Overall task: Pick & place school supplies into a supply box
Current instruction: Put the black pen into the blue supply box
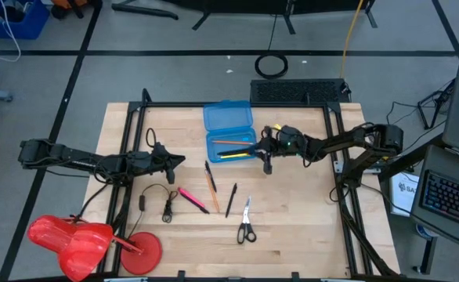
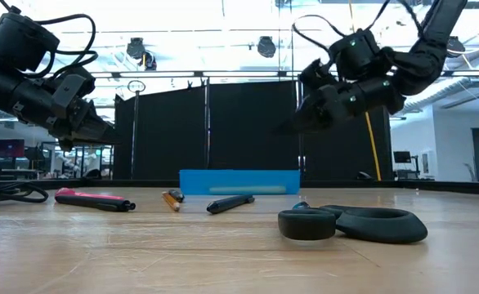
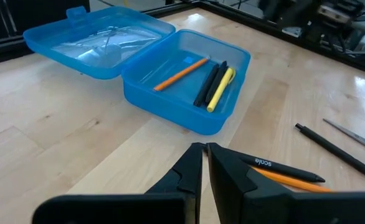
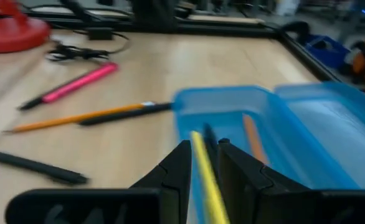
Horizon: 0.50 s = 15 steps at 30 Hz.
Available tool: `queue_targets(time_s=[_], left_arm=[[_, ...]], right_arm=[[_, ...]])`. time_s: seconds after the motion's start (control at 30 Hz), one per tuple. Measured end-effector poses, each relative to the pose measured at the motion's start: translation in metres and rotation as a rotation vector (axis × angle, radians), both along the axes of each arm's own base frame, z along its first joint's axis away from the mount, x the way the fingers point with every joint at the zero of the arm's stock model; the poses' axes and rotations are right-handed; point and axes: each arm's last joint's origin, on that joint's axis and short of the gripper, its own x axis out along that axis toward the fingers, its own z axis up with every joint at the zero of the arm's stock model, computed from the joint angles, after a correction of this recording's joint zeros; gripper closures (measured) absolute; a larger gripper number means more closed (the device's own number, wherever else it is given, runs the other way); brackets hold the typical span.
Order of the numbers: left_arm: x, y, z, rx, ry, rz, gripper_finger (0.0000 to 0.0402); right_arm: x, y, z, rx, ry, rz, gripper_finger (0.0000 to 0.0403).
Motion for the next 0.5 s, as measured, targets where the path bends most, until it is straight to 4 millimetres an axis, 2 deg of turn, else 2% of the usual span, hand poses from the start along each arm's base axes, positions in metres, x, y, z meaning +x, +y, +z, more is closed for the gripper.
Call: queue_targets(time_s=[0.3,0.5], left_arm=[[0.0,0.0,0.0,-0.042,-0.016,0.007,0.0371],[-0.001,0.0,-0.002,-0.047,0.01,0.01,0.0371]], right_arm=[[0.01,0.05,0.004,-0.006,-0.035,0.179,0.0356],[0.013,0.061,0.014,-0.054,-0.137,0.177,0.0364]])
